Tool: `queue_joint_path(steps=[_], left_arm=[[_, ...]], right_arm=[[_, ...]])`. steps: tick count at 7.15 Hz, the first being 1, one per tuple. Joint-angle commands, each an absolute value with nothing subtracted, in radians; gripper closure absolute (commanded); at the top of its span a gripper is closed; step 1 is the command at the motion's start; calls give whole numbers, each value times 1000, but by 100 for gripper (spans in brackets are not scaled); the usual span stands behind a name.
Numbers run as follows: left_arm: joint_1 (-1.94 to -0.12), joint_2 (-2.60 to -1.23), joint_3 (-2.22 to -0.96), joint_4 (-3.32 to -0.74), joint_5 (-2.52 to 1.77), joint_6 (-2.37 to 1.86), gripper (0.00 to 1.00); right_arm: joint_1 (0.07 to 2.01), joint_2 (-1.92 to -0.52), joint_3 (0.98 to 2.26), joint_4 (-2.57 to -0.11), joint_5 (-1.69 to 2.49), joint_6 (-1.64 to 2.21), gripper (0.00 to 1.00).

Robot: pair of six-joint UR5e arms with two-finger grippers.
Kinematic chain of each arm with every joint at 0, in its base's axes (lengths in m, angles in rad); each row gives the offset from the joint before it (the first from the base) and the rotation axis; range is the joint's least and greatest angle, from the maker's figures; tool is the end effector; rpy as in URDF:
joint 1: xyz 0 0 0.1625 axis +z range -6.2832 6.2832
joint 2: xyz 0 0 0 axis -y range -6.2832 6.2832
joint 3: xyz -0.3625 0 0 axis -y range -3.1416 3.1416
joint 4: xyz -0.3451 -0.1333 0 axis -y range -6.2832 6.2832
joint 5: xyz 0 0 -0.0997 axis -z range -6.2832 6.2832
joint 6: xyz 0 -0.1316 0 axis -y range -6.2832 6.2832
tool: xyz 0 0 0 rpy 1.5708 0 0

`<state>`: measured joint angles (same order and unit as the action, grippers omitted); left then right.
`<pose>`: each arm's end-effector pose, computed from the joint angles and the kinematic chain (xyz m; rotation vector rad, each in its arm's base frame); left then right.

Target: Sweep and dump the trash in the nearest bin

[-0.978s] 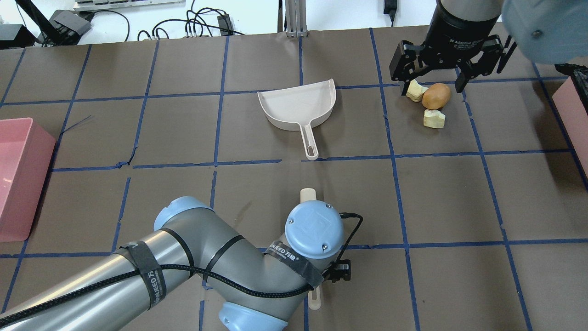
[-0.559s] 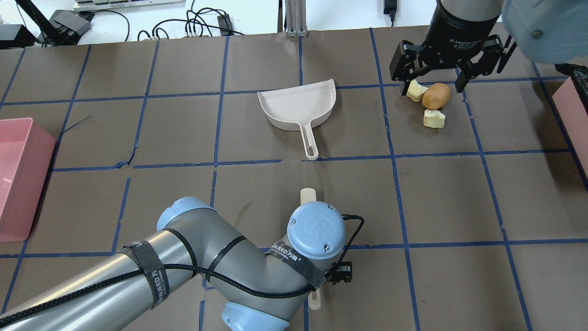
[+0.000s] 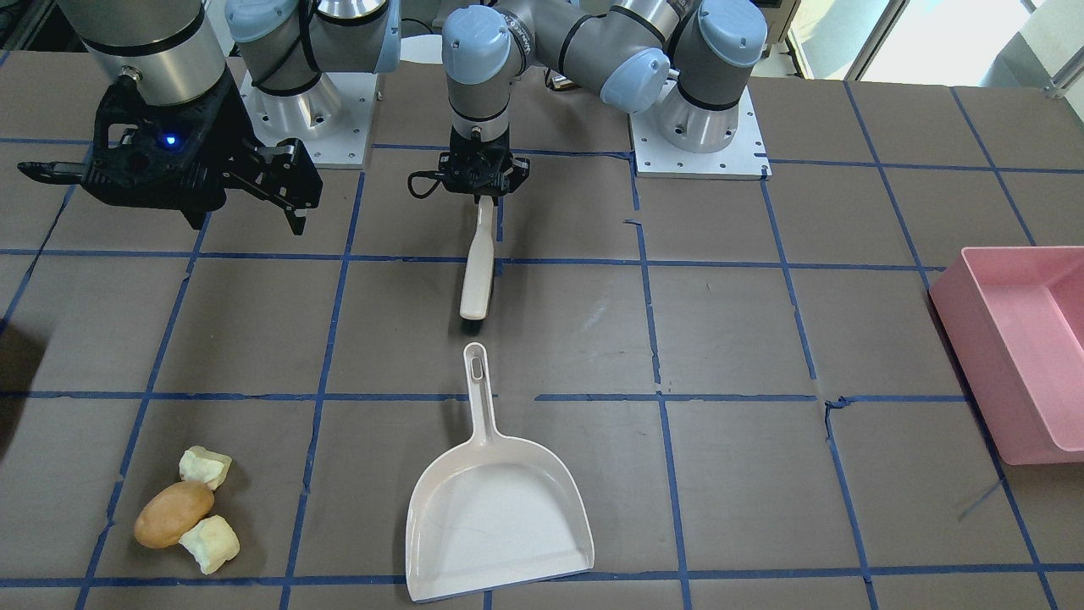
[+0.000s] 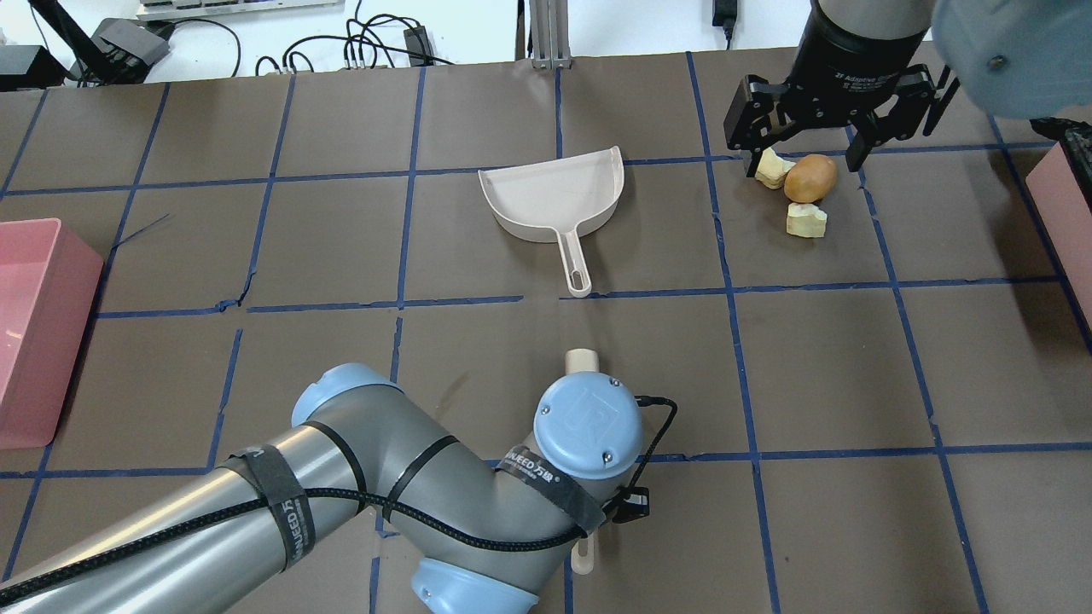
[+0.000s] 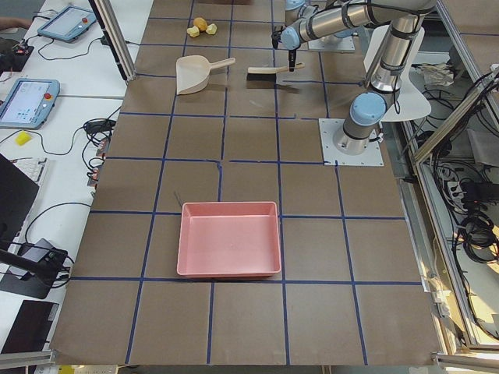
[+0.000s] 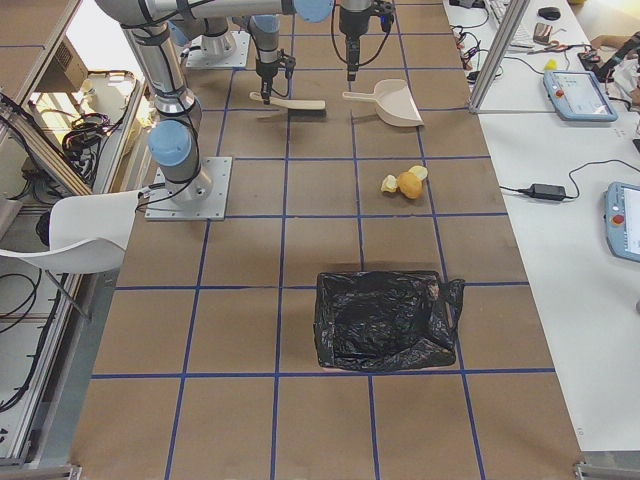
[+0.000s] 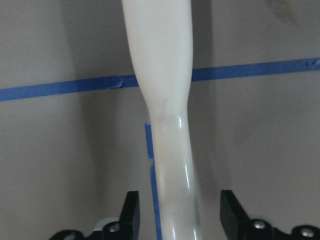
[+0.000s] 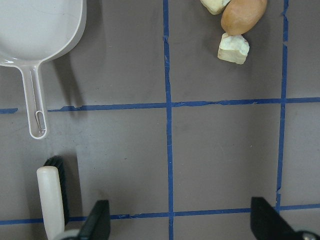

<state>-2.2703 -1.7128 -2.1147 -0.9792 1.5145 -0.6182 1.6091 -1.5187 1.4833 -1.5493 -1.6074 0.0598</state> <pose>-0.3686 -0.2195 0.1626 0.1228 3.1213 0.1704 0.1462 -0.4600 0.4066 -0.0338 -3.1054 0.0244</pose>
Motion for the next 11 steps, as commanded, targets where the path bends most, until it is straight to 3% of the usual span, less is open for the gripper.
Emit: queue_joint_path(steps=[1, 5, 8, 11], left_arm=[[-2267, -1701, -2111, -979, 1514, -618, 100], [-2260, -1570, -2103, -1066, 1519, -627, 100], [-2253, -1424, -2100, -1212, 1528, -627, 100], [-2072, -1410, -2031, -1253, 1589, -454, 100]], right_arm=[[1609, -1519, 1483, -1549, -1608, 60, 0], [1624, -1487, 1476, -1571, -1579, 55, 0], [1646, -1338, 1477, -1730, -1457, 40, 0], [1800, -1160, 1477, -1909, -1440, 57, 1]])
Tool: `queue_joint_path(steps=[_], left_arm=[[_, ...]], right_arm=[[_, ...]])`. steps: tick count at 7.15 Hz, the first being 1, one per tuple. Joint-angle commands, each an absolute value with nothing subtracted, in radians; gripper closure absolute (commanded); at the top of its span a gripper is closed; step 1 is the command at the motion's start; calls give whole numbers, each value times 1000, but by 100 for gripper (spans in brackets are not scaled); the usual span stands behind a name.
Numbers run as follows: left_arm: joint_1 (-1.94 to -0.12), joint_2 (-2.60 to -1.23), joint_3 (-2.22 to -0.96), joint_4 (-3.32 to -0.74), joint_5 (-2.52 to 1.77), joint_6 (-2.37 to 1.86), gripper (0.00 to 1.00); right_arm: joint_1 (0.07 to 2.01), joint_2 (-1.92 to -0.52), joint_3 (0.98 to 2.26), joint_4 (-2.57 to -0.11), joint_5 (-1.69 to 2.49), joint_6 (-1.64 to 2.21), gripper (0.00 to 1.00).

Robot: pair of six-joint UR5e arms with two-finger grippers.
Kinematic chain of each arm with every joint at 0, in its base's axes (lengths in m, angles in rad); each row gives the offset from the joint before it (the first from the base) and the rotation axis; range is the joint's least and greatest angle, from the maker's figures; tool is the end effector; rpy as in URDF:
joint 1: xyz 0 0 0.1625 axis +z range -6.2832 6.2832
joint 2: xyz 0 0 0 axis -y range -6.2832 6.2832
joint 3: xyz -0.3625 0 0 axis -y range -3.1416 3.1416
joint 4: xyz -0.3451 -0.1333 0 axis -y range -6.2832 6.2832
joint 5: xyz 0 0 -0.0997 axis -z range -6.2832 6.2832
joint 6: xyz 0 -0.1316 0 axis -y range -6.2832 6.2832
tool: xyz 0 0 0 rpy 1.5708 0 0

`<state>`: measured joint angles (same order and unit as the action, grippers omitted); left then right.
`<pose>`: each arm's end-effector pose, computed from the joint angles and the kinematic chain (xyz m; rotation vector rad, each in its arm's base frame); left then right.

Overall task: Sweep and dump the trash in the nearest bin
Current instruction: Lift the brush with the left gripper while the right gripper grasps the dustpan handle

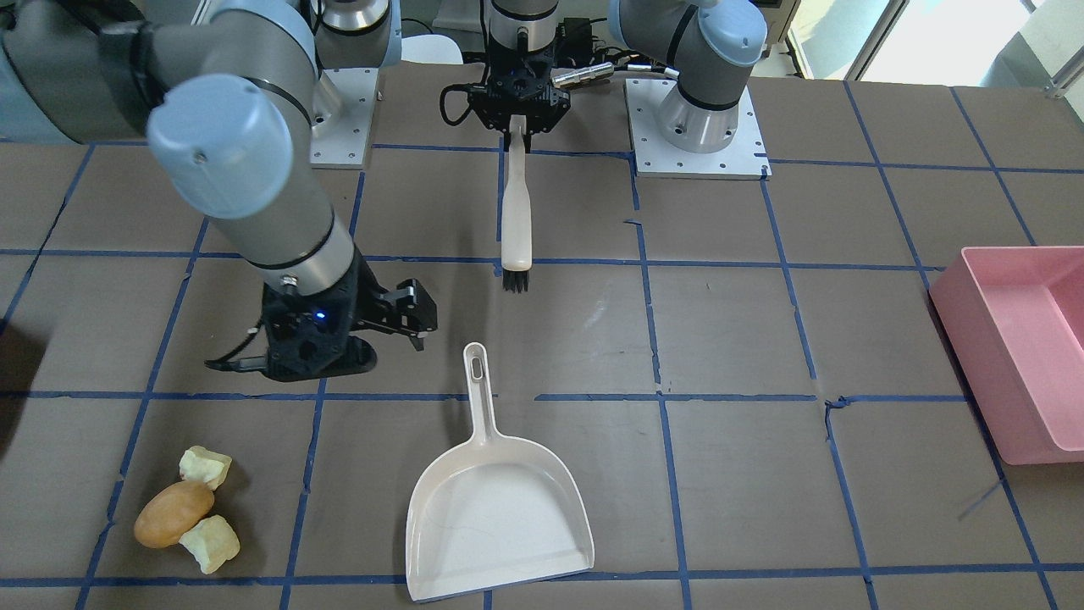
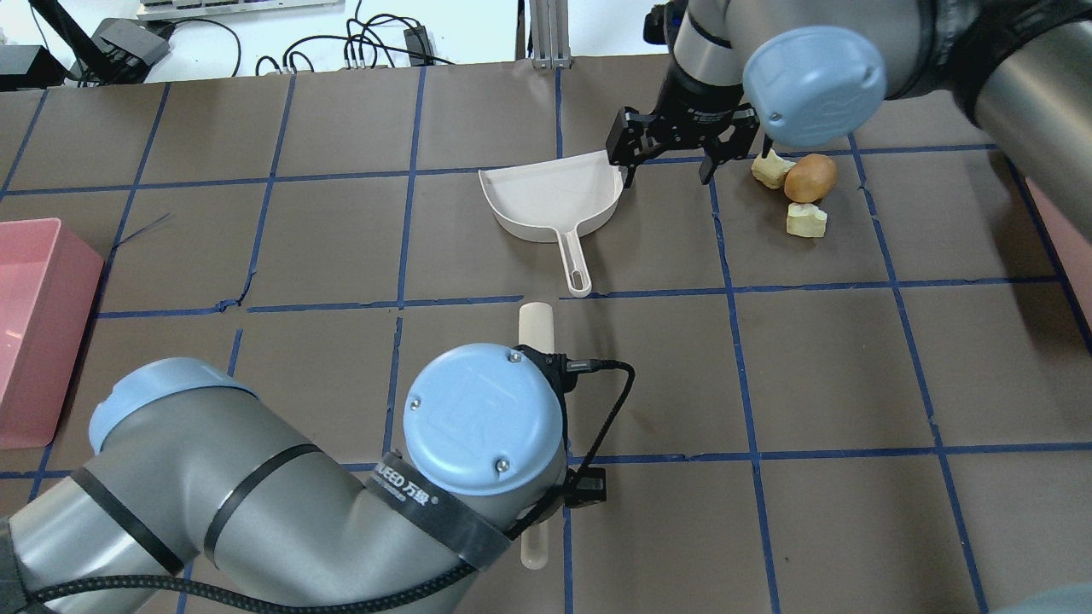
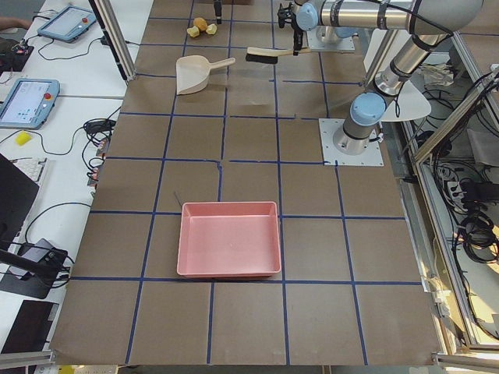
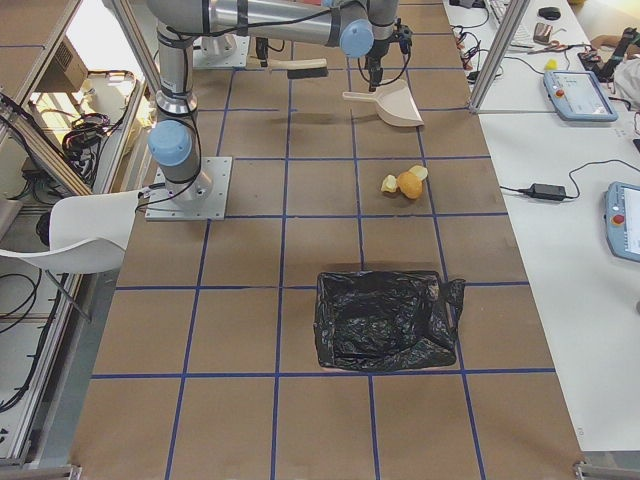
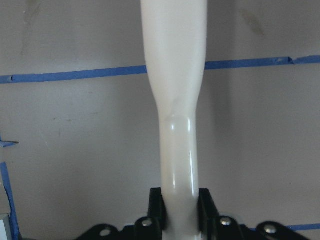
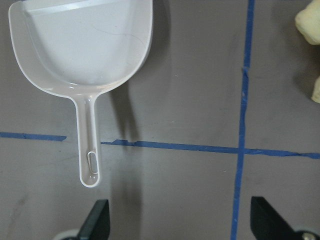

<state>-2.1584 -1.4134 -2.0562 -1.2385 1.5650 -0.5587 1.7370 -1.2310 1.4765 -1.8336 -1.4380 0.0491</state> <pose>-0.3168 -0.2337 0.2782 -0.0453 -3.1341 0.0007 0.2409 -0.5249 0.2917 -0.1777 3.0025 -0.0044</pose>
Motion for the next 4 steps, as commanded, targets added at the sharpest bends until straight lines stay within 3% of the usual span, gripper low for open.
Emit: queue_joint_path(steps=[1, 4], left_arm=[[-1989, -1417, -2031, -1247, 1588, -326, 100], [-1749, -1413, -2026, -1249, 1588, -143, 100]], right_arm=[[1815, -1125, 1477, -1946, -1437, 66, 1], [1877, -1057, 1524, -2086, -1450, 90, 4]])
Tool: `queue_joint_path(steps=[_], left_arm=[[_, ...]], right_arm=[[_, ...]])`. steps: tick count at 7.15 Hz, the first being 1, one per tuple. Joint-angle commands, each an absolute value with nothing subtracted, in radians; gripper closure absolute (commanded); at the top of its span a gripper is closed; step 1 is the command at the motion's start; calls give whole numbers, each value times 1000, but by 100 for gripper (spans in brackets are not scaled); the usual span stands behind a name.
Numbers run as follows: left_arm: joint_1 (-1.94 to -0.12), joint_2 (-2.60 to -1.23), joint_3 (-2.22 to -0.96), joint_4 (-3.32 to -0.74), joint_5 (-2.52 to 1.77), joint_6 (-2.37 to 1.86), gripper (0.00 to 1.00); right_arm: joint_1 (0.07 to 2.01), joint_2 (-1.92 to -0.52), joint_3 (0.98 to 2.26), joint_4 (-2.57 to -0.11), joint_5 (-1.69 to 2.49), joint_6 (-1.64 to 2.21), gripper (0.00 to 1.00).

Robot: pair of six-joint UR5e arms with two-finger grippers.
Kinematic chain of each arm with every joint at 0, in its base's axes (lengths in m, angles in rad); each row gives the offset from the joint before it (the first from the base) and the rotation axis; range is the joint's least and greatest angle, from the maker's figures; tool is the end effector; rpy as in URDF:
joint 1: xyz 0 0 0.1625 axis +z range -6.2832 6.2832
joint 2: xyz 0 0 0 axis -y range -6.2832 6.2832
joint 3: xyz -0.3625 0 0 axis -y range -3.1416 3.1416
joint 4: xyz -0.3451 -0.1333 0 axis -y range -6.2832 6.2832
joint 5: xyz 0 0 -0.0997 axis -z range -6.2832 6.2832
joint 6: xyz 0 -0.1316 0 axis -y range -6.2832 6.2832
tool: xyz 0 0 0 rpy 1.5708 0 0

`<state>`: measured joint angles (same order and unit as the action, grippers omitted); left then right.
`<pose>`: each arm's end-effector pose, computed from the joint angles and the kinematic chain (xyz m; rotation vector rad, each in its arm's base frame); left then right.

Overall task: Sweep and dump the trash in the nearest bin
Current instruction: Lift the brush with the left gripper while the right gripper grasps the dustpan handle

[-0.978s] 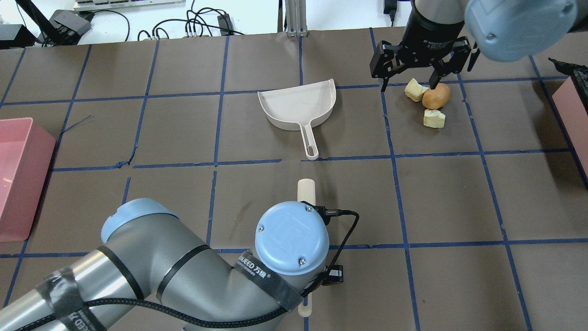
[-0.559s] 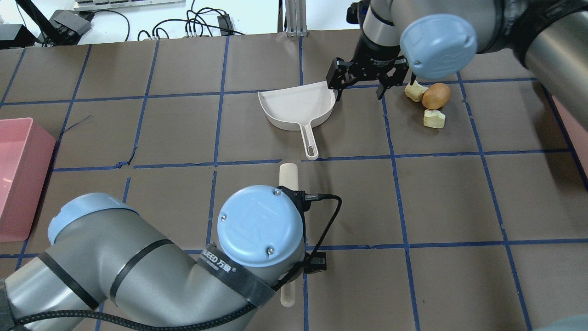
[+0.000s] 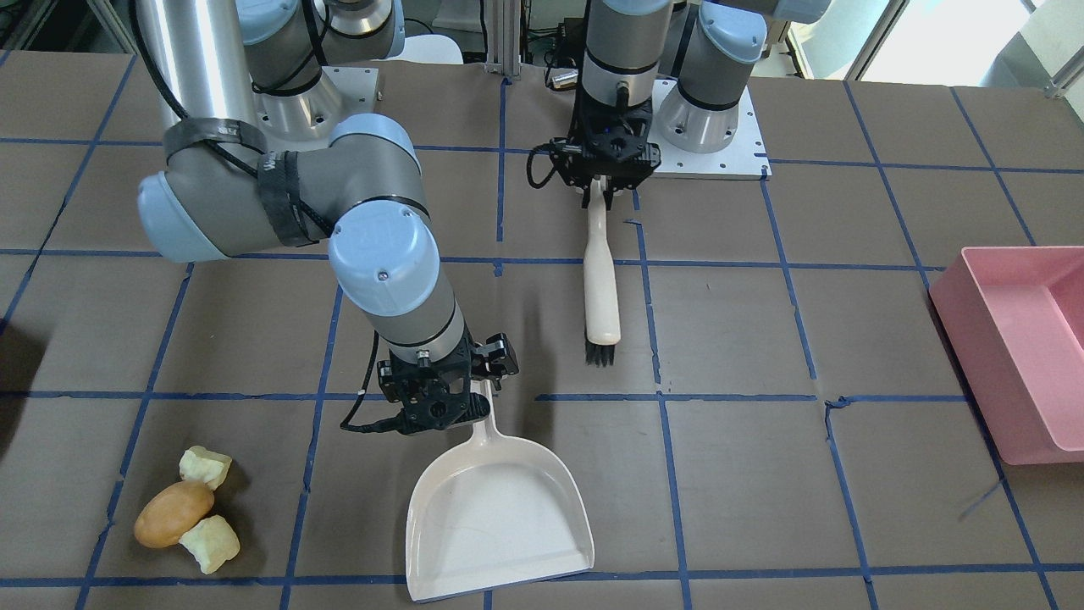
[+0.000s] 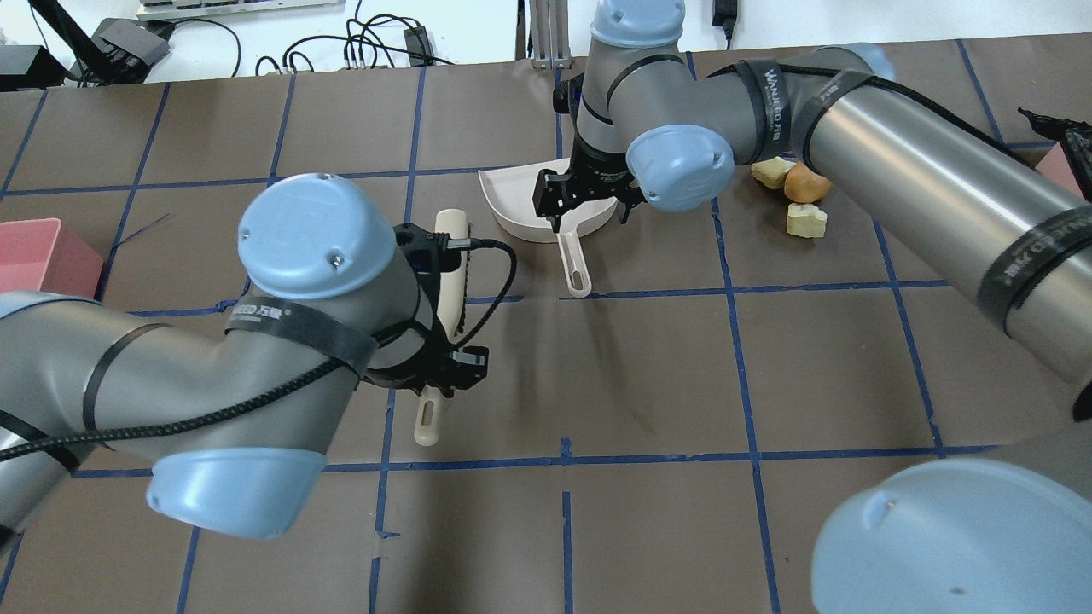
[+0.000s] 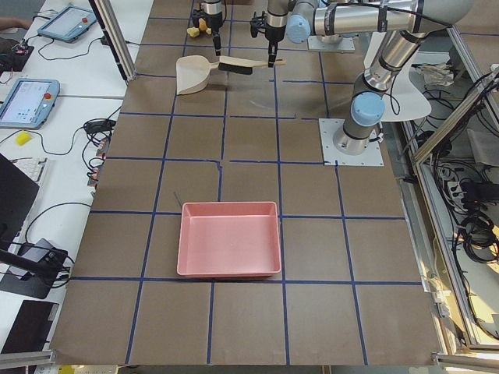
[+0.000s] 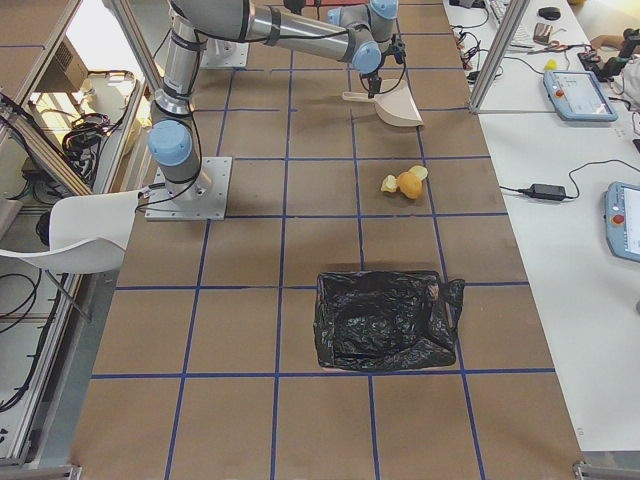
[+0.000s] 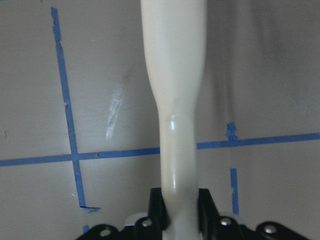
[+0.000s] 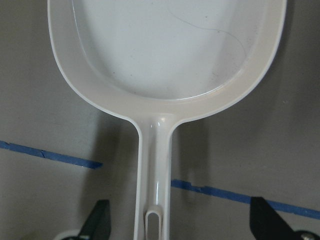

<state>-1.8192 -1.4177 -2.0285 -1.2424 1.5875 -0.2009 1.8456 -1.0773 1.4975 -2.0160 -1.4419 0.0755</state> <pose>-0.2197 -0.3329 0.2881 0.0740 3.1295 -0.0421 0.3046 -0.5268 0.2130 -0.3019 2.9951 -0.0032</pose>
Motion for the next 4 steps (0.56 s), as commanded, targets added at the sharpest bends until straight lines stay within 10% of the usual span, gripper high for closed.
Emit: queue_joint_path(steps=[1, 4], left_arm=[[-1743, -1411, -2032, -1258, 1591, -140, 100], [-1733, -1413, -2042, -1252, 1609, -140, 100]], right_arm=[[1878, -1099, 1569, -2103, -1448, 89, 5], [1882, -1151, 1719, -2291, -1480, 121, 5]])
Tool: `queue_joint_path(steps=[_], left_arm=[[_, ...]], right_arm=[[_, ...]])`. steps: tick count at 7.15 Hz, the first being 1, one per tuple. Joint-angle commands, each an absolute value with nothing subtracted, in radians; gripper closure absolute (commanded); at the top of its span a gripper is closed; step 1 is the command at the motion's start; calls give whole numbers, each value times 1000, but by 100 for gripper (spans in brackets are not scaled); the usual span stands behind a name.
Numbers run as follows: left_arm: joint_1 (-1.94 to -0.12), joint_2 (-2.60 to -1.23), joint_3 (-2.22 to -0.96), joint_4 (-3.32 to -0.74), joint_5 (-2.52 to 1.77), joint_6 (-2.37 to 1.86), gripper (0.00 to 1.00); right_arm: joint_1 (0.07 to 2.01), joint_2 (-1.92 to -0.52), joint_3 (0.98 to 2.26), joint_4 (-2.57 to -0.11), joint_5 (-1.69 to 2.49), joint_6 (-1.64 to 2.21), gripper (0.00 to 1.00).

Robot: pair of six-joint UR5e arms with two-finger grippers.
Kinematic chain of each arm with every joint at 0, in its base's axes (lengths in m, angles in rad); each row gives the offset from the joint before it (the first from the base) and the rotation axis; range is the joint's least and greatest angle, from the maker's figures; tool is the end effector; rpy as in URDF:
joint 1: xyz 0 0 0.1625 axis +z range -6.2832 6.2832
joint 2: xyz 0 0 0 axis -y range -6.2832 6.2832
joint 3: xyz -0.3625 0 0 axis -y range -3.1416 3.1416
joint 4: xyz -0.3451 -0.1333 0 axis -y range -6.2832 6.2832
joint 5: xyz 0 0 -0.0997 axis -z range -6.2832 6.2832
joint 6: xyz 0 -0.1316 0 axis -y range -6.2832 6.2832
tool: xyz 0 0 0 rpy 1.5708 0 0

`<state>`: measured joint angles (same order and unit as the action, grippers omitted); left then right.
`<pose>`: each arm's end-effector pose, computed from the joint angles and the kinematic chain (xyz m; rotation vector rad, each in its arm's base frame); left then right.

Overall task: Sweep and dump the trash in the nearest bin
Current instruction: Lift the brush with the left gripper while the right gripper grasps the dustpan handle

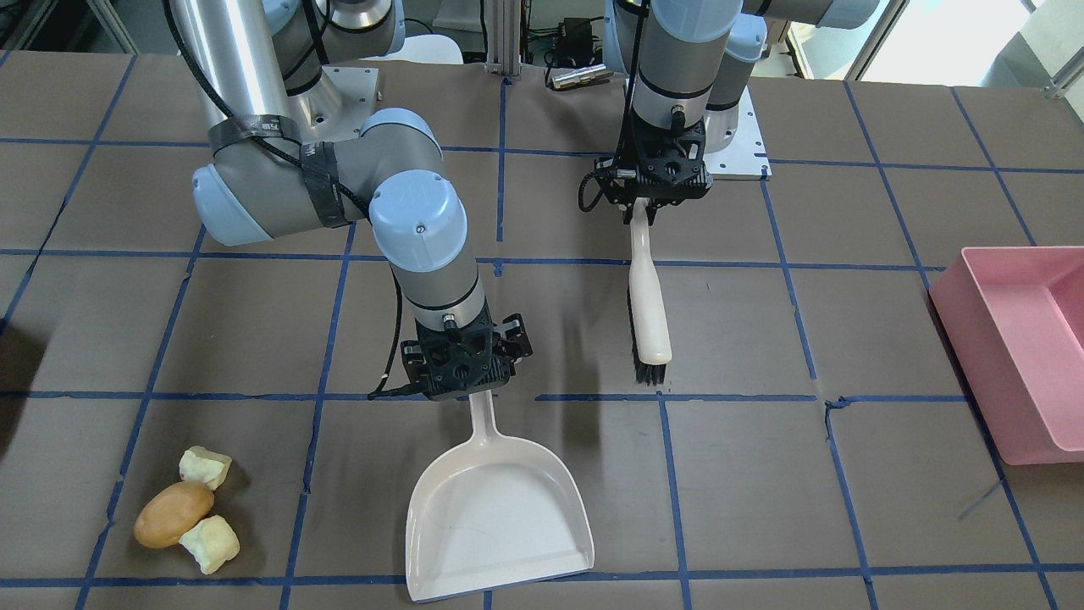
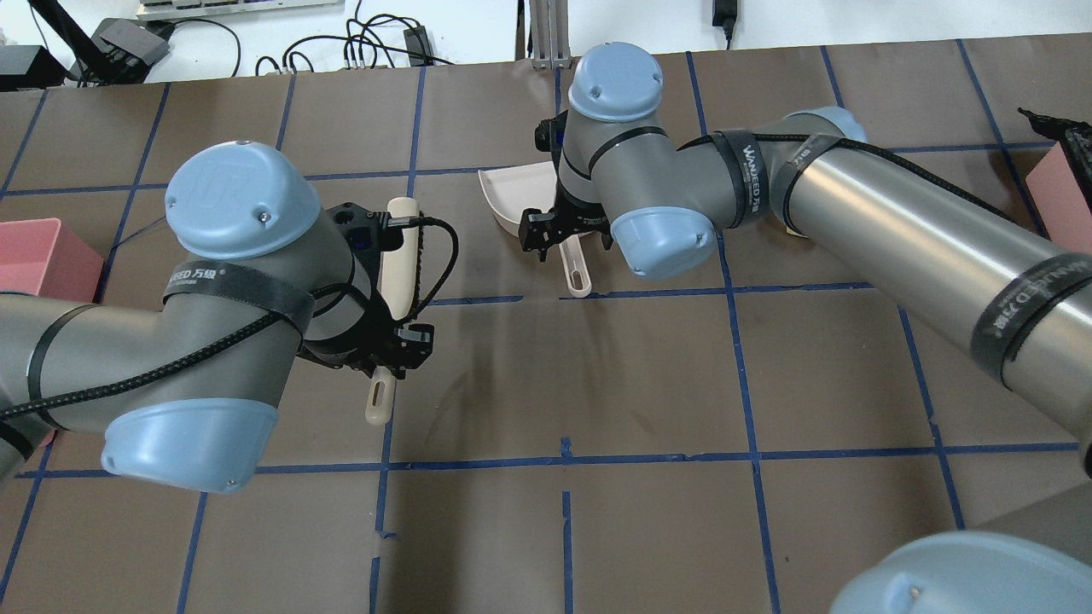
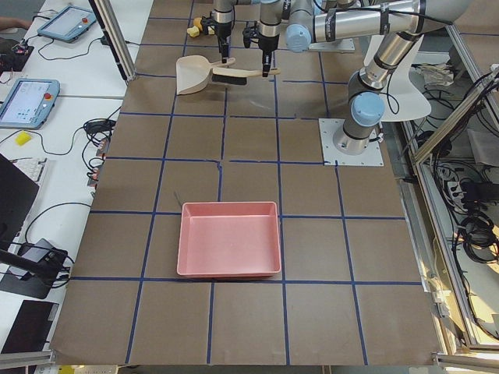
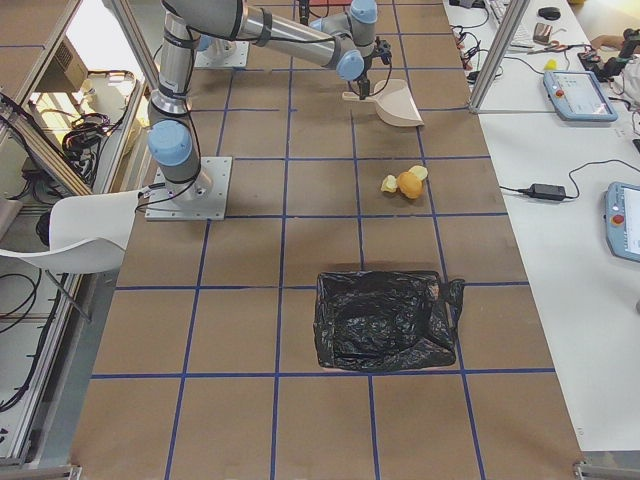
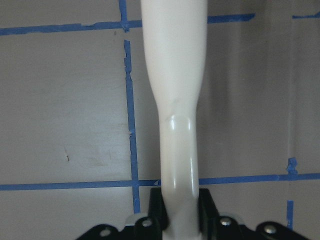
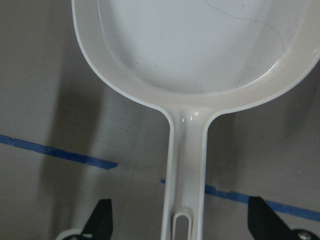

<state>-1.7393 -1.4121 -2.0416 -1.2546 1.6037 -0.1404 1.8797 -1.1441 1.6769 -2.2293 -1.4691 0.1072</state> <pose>-0.1894 -0.3445 0.2834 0.0436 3.1094 -0.0142 0.3108 -0.4914 0.1998 -0.3129 2.9961 -0.1538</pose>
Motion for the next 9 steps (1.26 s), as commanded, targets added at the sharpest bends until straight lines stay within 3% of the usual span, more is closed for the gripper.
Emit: queue_joint_path(steps=[1, 4, 7, 8, 9], left_arm=[[-1732, -1413, -2037, -1252, 1614, -135, 100], [-1721, -1410, -2040, -1270, 1669, -104, 100], [-1715, -1401, -2020, -1253, 1742, 42, 100], [-1715, -1394, -2019, -1253, 1765, 174, 100], [-1717, -1393, -2020, -1255, 1767, 261, 100]], right_arm=[[1884, -1150, 1726, -2296, -1489, 123, 6], [1887, -1135, 1727, -2322, -1503, 135, 13], [1887, -1114, 1723, -2345, -1505, 135, 14], [1887, -1112, 1723, -2339, -1502, 137, 22], [1887, -1112, 1721, -2336, -1494, 137, 36]])
